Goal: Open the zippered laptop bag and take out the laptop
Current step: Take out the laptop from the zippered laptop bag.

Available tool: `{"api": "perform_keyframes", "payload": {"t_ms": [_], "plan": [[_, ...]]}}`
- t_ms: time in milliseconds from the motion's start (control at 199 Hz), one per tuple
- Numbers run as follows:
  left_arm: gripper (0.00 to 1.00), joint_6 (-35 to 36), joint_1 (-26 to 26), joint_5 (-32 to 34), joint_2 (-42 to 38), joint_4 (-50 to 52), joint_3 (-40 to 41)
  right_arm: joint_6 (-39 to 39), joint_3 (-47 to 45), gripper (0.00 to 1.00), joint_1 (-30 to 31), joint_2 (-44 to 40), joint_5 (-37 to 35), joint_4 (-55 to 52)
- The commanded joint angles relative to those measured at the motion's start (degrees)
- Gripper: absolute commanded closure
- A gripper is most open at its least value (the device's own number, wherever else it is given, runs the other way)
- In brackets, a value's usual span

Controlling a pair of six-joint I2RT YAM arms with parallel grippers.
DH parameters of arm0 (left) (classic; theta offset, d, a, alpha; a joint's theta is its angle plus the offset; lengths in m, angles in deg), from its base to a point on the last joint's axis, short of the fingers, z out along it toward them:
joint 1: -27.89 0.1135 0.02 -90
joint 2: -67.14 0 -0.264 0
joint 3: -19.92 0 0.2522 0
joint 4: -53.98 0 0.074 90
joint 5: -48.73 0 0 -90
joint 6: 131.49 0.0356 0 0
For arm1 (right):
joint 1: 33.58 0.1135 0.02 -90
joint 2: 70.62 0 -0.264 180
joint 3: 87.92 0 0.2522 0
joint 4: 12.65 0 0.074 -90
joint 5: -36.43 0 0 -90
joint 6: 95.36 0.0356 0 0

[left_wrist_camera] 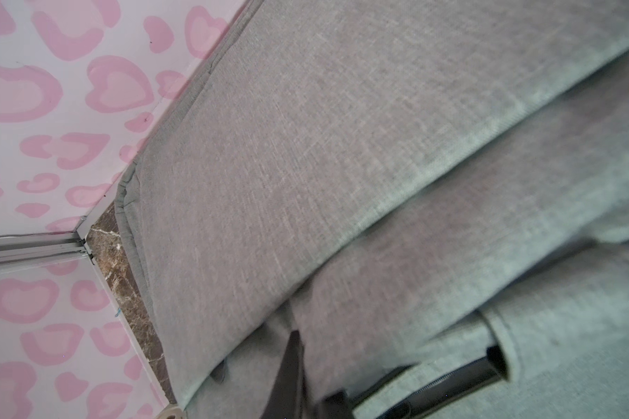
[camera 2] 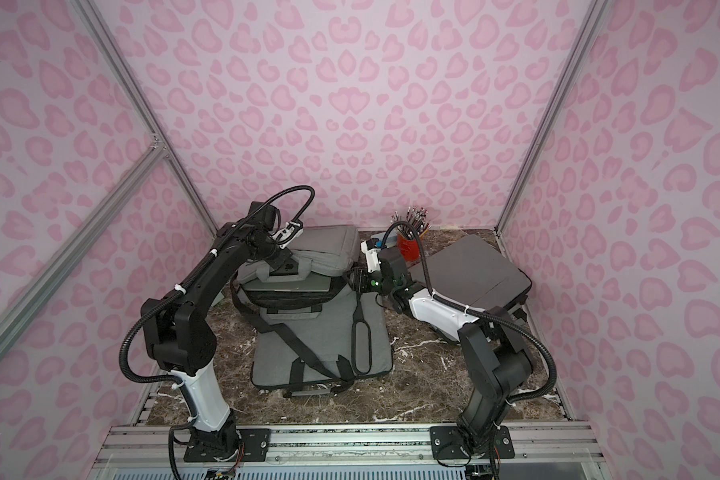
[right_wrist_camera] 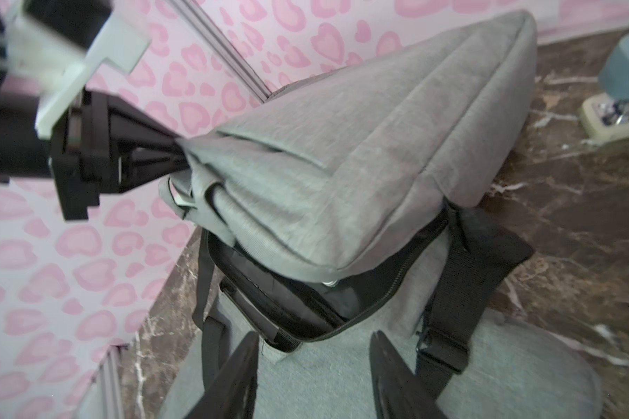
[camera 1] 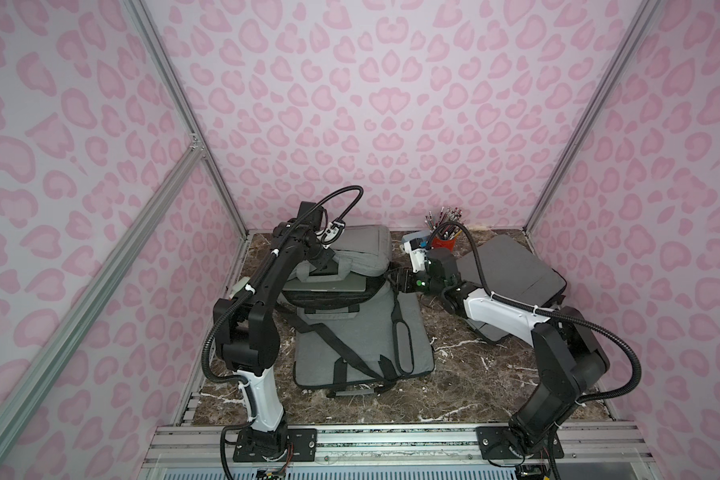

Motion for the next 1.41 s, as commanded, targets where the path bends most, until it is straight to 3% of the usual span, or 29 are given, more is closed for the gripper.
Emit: {"api": "perform_keyframes", "payload": {"t_ms": [0, 271, 467, 593, 804, 1060, 1246, 1406], "plan": [[0.98, -2.48, 0.25, -2.25, 0.03, 0.47, -2.37, -15.42, -2.51, 0.47, 3.75, -1.82, -9.15, 4.01], [0.98, -4.36, 0.82, -5.39, 0.41, 2.49, -4.73, -35.05, -3.23, 0.46, 12.91, 0.67, -17.56, 7.61], [0.98, -3.95, 0.98, -5.36, 0.15, 2.78, -4.65, -51.00, 0.05, 0.46, 18.35, 7.33, -26.17, 9.82], [0.98, -3.89, 1.35, -5.85, -0.16, 2.84, -4.70, -56.36, 4.66, 0.45, 19.61, 12.73, -30.92, 10.25], [0.98, -4.39, 1.98, -7.33, -0.16, 2.86, -4.52, -57.83, 10.66, 0.44, 20.20, 18.63, -31.13, 8.98], [0.98, -4.89, 2.07, -7.99, 0.19, 2.89, -4.49, -63.44, 15.75, 0.42, 21.73, 25.68, -39.60, 10.91], [0.98, -6.71, 2.31, -8.78, 0.19, 2.80, -4.60, -55.39, 16.28, 0.40, 21.67, 24.82, -36.92, 8.00], [0.98, -8.07, 2.41, -10.51, 0.35, 2.40, -4.56, -40.39, 16.26, 0.37, 21.72, 23.34, -34.71, 3.76]]}}
